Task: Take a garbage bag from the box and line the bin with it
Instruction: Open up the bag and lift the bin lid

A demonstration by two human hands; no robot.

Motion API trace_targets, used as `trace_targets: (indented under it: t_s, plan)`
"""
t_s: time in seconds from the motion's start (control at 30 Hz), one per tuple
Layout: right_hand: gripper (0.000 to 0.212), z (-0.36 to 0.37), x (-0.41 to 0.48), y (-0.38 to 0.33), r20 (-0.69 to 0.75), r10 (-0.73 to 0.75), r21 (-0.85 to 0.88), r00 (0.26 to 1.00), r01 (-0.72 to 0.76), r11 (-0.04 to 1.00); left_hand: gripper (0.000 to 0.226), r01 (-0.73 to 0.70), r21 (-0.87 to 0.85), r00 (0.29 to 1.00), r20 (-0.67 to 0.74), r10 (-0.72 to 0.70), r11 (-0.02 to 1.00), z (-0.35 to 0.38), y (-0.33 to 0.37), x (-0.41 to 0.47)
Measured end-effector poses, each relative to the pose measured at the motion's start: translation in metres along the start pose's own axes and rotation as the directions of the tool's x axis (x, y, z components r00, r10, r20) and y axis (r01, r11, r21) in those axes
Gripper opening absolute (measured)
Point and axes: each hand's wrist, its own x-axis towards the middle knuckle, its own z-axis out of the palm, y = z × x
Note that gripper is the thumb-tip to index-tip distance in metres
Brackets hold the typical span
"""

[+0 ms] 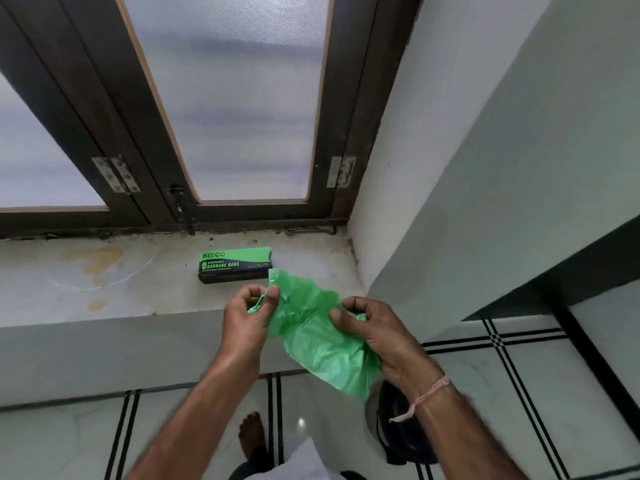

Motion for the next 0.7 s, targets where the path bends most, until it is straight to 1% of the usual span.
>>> trace_targets:
  t_s: [0.07,0.1,0.13,0.17,0.2,0.23,0.27,0.3,0.33,0.37,0.4,0.43,0.5,0.57,0.63,0.7]
  plan:
    - [0.036,-0.027,-0.017,0.012,0.129,0.052,-0.065,0.990,-0.044,0.997,0.041,0.064,-0.075,0.996,-0.053,-0.068,0.995,0.008,-0.008,-0.018]
    - [0.036,-0.040,-0.025,0.018,0.146,0.052,-0.062,0.988,-0.044,0.997,0.038,0.069,-0.078,0.994,-0.081,-0.075,0.995,0.014,-0.013,-0.028]
    - [0.036,-0.057,-0.035,0.024,0.137,0.035,-0.047,0.990,-0.029,0.998,0.033,0.040,-0.002,0.994,-0.102,-0.040,0.999,0.021,-0.021,-0.044]
    - [0.037,-0.071,-0.042,0.029,0.111,0.022,-0.033,0.994,-0.018,0.999,0.032,-0.012,0.140,0.995,-0.095,0.025,0.990,0.026,-0.029,-0.057]
    - [0.037,-0.089,-0.054,0.033,0.102,0.012,-0.039,0.995,-0.008,0.999,0.038,-0.059,0.293,0.995,-0.062,0.080,0.954,0.038,-0.040,-0.078]
    - [0.036,-0.104,-0.064,0.035,0.109,0.006,-0.063,0.994,0.000,0.998,0.051,-0.092,0.382,0.995,-0.005,0.101,0.920,0.053,-0.048,-0.099]
    - [0.034,-0.122,-0.079,0.037,0.134,0.013,-0.106,0.991,0.002,0.994,0.066,-0.087,0.398,0.995,0.076,0.061,0.913,0.073,-0.054,-0.124]
    - [0.032,-0.129,-0.086,0.037,0.175,0.029,-0.160,0.984,0.000,0.987,0.076,-0.041,0.344,0.987,0.159,-0.016,0.938,0.085,-0.057,-0.141]
    - [0.030,-0.142,-0.096,0.038,0.225,0.052,-0.206,0.973,-0.005,0.979,0.081,0.047,0.299,0.958,0.258,-0.128,0.953,0.104,-0.060,-0.161]
    - [0.029,-0.156,-0.111,0.037,0.265,0.070,-0.230,0.962,-0.008,0.973,0.082,0.132,0.265,0.910,0.350,-0.223,0.955,0.125,-0.062,-0.180]
    - [0.028,-0.168,-0.121,0.037,0.305,0.082,-0.232,0.949,-0.010,0.973,0.081,0.182,0.265,0.873,0.400,-0.280,0.947,0.137,-0.068,-0.192]
    - [0.028,-0.178,-0.130,0.037,0.329,0.089,-0.226,0.940,-0.013,0.974,0.076,0.196,0.261,0.859,0.419,-0.293,0.945,0.145,-0.072,-0.202]
    - [0.028,-0.200,-0.150,0.035,0.334,0.086,-0.223,0.938,-0.010,0.975,0.062,0.165,0.236,0.881,0.400,-0.251,0.958,0.160,-0.083,-0.221]
    - [0.030,-0.220,-0.167,0.035,0.290,0.081,-0.263,0.954,-0.002,0.965,0.048,0.144,0.178,0.918,0.344,-0.199,0.973,0.167,-0.091,-0.235]
    - [0.032,-0.239,-0.184,0.038,0.247,0.088,-0.334,0.965,0.000,0.943,0.042,0.133,0.103,0.947,0.281,-0.157,0.986,0.168,-0.097,-0.243]
    - [0.033,-0.255,-0.202,0.045,0.189,0.092,-0.348,0.978,-0.021,0.937,0.037,0.111,0.080,0.969,0.210,-0.126,0.991,0.167,-0.102,-0.247]
